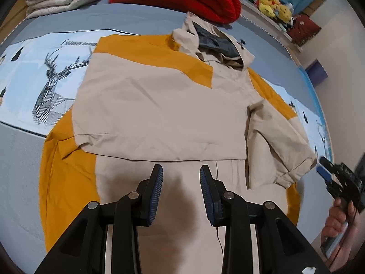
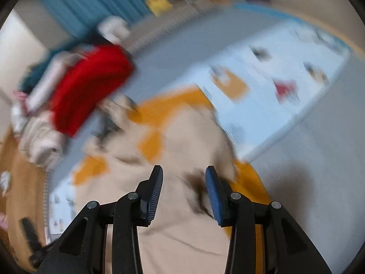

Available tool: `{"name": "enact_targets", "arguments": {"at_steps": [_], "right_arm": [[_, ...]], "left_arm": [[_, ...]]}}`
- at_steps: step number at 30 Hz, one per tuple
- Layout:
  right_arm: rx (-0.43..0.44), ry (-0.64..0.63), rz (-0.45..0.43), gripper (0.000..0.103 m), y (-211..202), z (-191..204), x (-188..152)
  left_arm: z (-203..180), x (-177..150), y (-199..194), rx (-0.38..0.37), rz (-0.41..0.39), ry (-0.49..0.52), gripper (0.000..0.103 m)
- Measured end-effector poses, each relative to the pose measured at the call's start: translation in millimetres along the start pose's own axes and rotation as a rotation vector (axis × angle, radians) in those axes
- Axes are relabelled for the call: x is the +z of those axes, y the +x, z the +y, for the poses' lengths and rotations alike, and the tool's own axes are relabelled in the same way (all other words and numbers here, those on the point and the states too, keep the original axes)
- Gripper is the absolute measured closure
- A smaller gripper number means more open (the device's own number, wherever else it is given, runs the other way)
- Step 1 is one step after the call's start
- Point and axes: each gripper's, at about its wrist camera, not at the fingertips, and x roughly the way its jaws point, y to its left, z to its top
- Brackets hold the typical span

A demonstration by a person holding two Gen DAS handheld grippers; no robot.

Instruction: Fold large clothes

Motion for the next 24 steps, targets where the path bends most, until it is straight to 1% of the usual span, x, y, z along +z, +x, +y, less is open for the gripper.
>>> {"name": "enact_targets", "arguments": {"at_steps": [1,2,4,5,6,9,13,14,15,16,17,19,20,22,24], "right_arm": [[0.028,0.015,0.03,0.062,11,-3,1],[0.041,-0.001,0.054,0.062,19,-4,4],[0.006,-0.067,0.062,0.062,25,-1,8],[-0.02,-0.099,0.051,0.062,27,0,11],[-0.023,-0.111,0.05,0.062,28,0,12],[0.011,-0.154,0.089,0.062,36,1,12],[-0.007,-0.237,0.128,0.064,45,16,1],[-0.02,-0.254,0.13,0.066,46,20,-2],[-0.031,-0.261,0.132,0.074,44,23,-4],[-0.04,-0.268,0.133,0.079,41,26,-7],[-0.044,-0.283,0.132,0.08,38,30,-9],[-0.065,-0.328,0.128,0.086,32,38,-16],[-0.075,-0.354,0.133,0.087,31,42,-20],[-0.052,-0.383,0.143,0.096,31,49,-27],[0.016,-0.389,0.152,0.098,31,56,-30]], "left_arm": [[-4,0,2,-0.001,0.005,0.019,0.073],[-8,0,3,-0.003,0.008,0.04,0.073],[-15,-1,5,-0.011,0.007,0.069,0.073],[-18,-1,5,-0.016,0.005,0.077,0.073],[-21,-2,6,-0.02,0.005,0.085,0.073],[-31,-5,8,-0.026,0.004,0.116,0.073],[-44,-9,10,-0.026,-0.003,0.154,0.073],[-46,-10,10,-0.028,-0.005,0.159,0.073],[-48,-10,11,-0.031,-0.007,0.164,0.073],[-51,-11,11,-0.036,-0.008,0.172,0.073],[-53,-12,11,-0.038,-0.008,0.177,0.073],[-56,-12,13,-0.04,-0.006,0.189,0.073],[-58,-13,13,-0.043,-0.006,0.195,0.073],[-63,-15,13,-0.061,-0.005,0.21,0.073],[-67,-16,12,-0.094,-0.005,0.22,0.073]]}}
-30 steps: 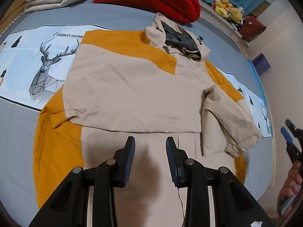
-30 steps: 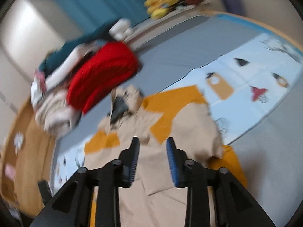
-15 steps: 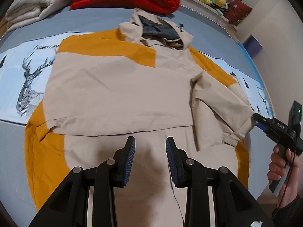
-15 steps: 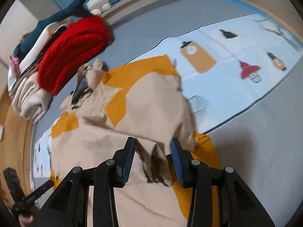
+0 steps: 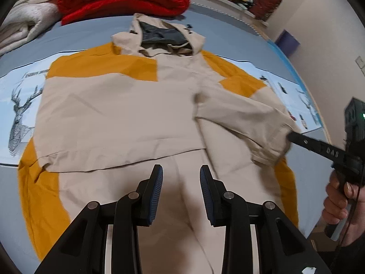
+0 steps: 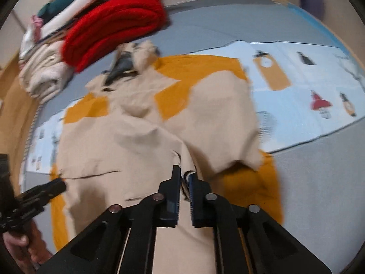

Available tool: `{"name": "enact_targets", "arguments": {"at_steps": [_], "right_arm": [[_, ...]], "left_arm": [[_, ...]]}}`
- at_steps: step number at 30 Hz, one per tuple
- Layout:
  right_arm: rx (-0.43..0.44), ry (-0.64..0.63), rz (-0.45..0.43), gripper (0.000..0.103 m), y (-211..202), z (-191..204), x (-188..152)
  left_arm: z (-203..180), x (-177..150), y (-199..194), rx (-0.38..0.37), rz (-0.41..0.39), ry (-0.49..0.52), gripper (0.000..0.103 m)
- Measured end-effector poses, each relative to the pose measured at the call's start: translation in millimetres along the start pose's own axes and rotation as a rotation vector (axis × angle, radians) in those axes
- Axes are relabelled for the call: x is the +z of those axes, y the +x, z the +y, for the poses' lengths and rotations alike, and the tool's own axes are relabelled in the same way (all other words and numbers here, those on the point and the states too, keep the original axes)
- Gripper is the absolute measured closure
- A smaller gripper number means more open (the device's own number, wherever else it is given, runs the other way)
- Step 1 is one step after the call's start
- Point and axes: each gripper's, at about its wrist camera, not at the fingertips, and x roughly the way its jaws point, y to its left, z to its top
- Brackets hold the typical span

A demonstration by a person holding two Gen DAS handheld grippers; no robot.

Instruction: Fold large clothes

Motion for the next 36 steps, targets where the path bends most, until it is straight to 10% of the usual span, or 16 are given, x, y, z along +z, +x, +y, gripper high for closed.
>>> {"name": "enact_targets", "arguments": {"at_steps": [9,19,24,29,31,36], "right_arm": [[0.483,0.062,-0.019,0.099,4,48,2],[0.623,0.002,0.026,0.099,15,103,-8],[0.663,-0.02,0.031,0.099,15,108,-7],[0.63,-0.023,0.009,0.091,13,106,-3],[0.535,-0.036,-0.029,0.07,9,102,-3],[0.34,0.101,-0.056,0.065,17,60,6]], "left_arm": [[-31,0,-15,-0.244,-0.055,0.062,0.061],[-36,1,-17,-0.283,-0.074,0.064,0.058],[-18,4,-15,-0.284,-0.066,0.022,0.094],[1,11,-22,-0.13,-0.086,0.038,0.096],[37,17,-25,-0.043,-0.086,-0.063,0.097],[118,21,-38,0.189,-0.103,-0.277,0.097]]}}
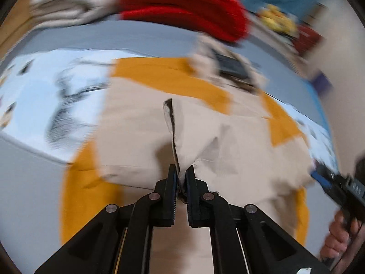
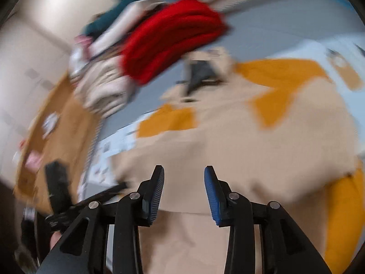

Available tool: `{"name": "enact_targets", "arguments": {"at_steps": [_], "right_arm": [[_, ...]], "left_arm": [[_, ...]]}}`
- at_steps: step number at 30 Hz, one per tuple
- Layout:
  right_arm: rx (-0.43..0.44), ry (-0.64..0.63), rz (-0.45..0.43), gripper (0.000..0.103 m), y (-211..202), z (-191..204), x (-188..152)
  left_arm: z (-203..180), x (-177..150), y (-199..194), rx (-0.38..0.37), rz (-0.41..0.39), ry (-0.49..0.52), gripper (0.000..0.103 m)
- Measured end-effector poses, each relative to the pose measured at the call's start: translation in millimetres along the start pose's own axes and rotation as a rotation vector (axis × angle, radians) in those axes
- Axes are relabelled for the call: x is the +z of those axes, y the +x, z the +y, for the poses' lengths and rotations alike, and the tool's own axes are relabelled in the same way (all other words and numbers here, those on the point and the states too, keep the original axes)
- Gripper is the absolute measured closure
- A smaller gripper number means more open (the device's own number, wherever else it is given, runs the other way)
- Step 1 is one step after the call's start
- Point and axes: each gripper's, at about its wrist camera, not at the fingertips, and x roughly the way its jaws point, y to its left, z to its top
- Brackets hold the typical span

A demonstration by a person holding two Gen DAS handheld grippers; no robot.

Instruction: Fold large clothes

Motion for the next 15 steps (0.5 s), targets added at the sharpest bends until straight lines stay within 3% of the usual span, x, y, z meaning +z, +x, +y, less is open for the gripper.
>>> {"name": "enact_targets", "arguments": {"at_steps": [1,4,5,9,11,15], "right_arm": [[-0.047,0.039,-0.002,0.065,1,-11,1],[-0.325,0.178,0.037,0.065,7,-57,1],[-0.356,0.223,0.052,0.065,8,-70,-1],[-0.33,0.402,0.095,0.065,12,-110,-3],[-0.322,0.438,0.104,0.065,14,-122,-2],[-0.359,0.549,0.103,0.065,14,-148,-5]], "left_arm": [[9,2,-3,0.014,-0.008,-0.028,0.097],[27,7,-9,0.021,-0.03,-0.088,0.098],[27,9,-8,0.024,-0.032,-0.088,0.098],[23,14,-2,0.03,-0.028,-0.069,0.097],[25,21,2,0.032,-0.035,-0.084,0.092],[56,25,-6,0.062,-0.067,-0.22,0.085]]}}
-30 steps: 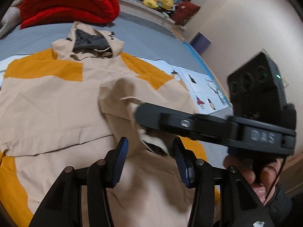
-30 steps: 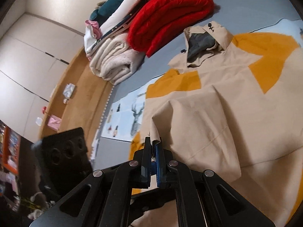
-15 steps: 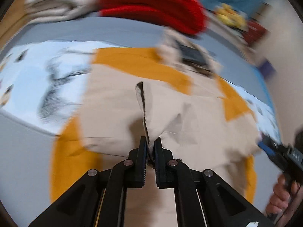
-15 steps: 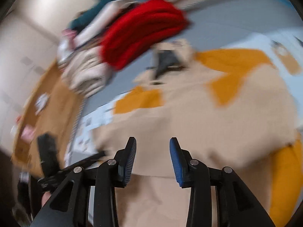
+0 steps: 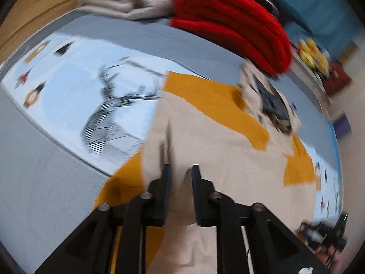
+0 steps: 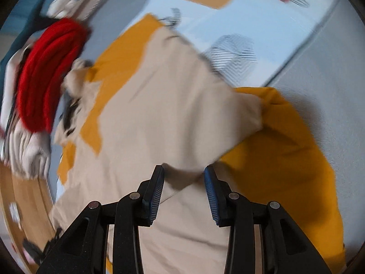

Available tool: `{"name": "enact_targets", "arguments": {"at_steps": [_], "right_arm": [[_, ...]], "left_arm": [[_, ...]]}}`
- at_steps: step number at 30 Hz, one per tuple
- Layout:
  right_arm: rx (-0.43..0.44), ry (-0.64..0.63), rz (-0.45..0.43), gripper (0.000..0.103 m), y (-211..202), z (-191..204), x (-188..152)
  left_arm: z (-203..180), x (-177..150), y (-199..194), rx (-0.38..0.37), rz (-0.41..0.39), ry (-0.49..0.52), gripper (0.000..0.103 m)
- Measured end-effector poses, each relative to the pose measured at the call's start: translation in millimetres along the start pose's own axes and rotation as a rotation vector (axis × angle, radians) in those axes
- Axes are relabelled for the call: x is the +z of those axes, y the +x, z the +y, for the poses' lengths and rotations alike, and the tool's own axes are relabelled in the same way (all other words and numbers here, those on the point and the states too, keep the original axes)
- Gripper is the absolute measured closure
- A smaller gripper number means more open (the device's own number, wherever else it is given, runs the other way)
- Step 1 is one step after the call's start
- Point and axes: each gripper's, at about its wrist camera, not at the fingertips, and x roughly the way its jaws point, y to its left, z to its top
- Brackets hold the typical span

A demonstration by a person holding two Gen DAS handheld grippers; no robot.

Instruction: Fold large clothes

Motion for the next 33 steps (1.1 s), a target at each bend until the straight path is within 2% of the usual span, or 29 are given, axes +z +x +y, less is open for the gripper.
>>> {"name": "enact_targets", "arguments": {"at_steps": [2,4,6,10,13,14,15,16,17,19,22,24,25,29,31,33], "right_arm": [[-0.035,0.038,0.002,0.065,4,-8,2],[-0.043,0.045,0.014,0.065,8,-9,4],[-0.056,0.035,0.02,0.065,11,-7,7],[-0.069,0.035,0.016,0.065,12,-4,8],[-0.073,0.032,0.018,0.066,12,-3,10],[-0.074,0.032,0.016,0.067,13,-3,10],[-0.078,0.031,0.012,0.073,13,-4,11],[-0.087,0.03,0.009,0.084,13,-4,11],[-0.098,0.033,0.004,0.087,12,-6,12],[-0.096,0.049,-0.001,0.095,11,-10,14],[-0.106,0.062,-0.042,0.097,3,-14,16],[-0.121,0.064,-0.067,0.097,-2,-16,17],[-0.125,0.063,-0.072,0.097,-3,-16,17],[-0.135,0.088,-0.07,0.094,-6,-22,16],[-0.153,0.095,-0.082,0.087,-9,-24,14],[-0.181,0.089,-0.116,0.084,-17,-19,10]], "left_arm": [[12,1,6,-0.033,0.043,-0.056,0.084],[16,-2,16,-0.051,0.107,-0.074,0.079],[18,-7,26,-0.041,0.166,-0.087,0.062],[31,-15,45,-0.061,0.241,-0.173,0.061],[37,-24,58,-0.064,0.287,-0.224,0.063],[39,-27,62,-0.071,0.302,-0.242,0.072],[40,-30,67,-0.092,0.317,-0.262,0.093],[38,-31,68,-0.097,0.319,-0.259,0.099],[35,-30,66,-0.093,0.305,-0.242,0.1],[20,-21,53,-0.107,0.224,-0.156,0.102],[-8,-10,27,-0.171,0.115,-0.03,0.102],[-15,-8,24,-0.152,0.086,0.012,0.102],[-14,-9,27,-0.129,0.091,0.02,0.102],[3,-19,54,-0.049,0.212,-0.036,0.099],[8,-19,55,-0.029,0.22,-0.071,0.097],[8,-15,45,0.036,0.178,-0.047,0.093]]}}
